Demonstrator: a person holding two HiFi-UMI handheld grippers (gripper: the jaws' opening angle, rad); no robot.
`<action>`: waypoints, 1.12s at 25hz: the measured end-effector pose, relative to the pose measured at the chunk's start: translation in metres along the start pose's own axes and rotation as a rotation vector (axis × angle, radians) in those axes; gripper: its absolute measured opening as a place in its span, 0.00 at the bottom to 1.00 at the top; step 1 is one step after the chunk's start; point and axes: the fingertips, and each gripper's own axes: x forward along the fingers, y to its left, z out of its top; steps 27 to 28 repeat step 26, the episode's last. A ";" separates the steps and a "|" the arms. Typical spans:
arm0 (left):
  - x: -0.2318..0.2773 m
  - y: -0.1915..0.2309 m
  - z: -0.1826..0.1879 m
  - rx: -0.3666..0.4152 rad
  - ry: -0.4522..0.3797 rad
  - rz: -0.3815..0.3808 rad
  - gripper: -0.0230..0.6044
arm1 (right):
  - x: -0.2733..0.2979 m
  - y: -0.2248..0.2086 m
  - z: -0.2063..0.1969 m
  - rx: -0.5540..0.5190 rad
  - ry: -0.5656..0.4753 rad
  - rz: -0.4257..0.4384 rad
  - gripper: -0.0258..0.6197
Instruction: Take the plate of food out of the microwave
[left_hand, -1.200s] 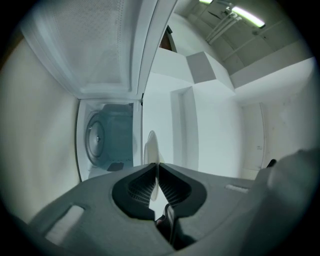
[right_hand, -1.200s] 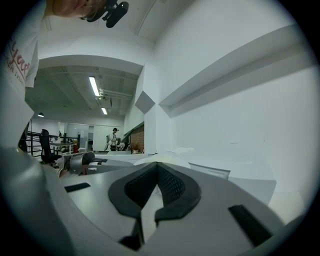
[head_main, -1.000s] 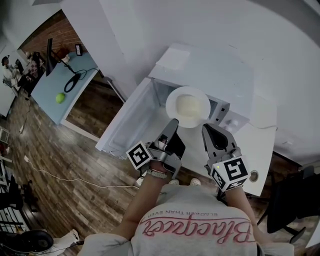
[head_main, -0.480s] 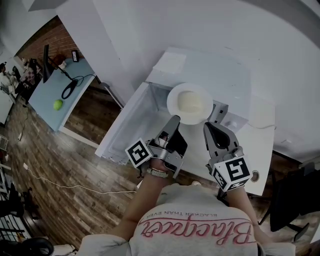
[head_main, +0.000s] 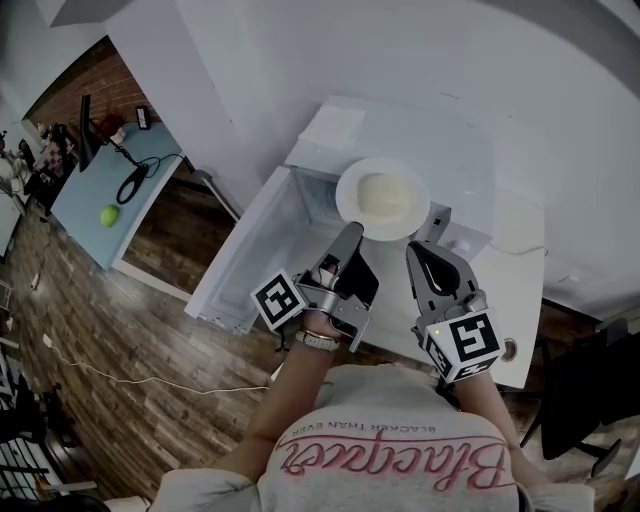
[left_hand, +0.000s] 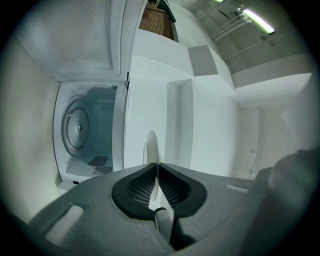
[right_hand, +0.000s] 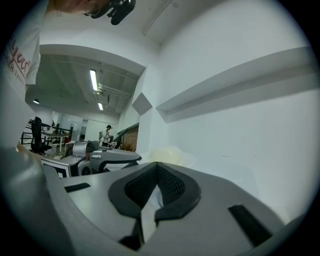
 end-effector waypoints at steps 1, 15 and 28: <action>0.001 0.000 0.000 0.000 0.001 -0.002 0.06 | 0.000 0.000 0.000 -0.004 0.001 0.000 0.06; 0.006 -0.008 -0.001 0.007 0.026 -0.030 0.06 | -0.003 -0.003 0.002 -0.019 -0.006 -0.031 0.06; 0.008 -0.011 -0.005 0.002 0.046 -0.039 0.06 | -0.006 -0.006 0.002 -0.001 -0.018 -0.048 0.06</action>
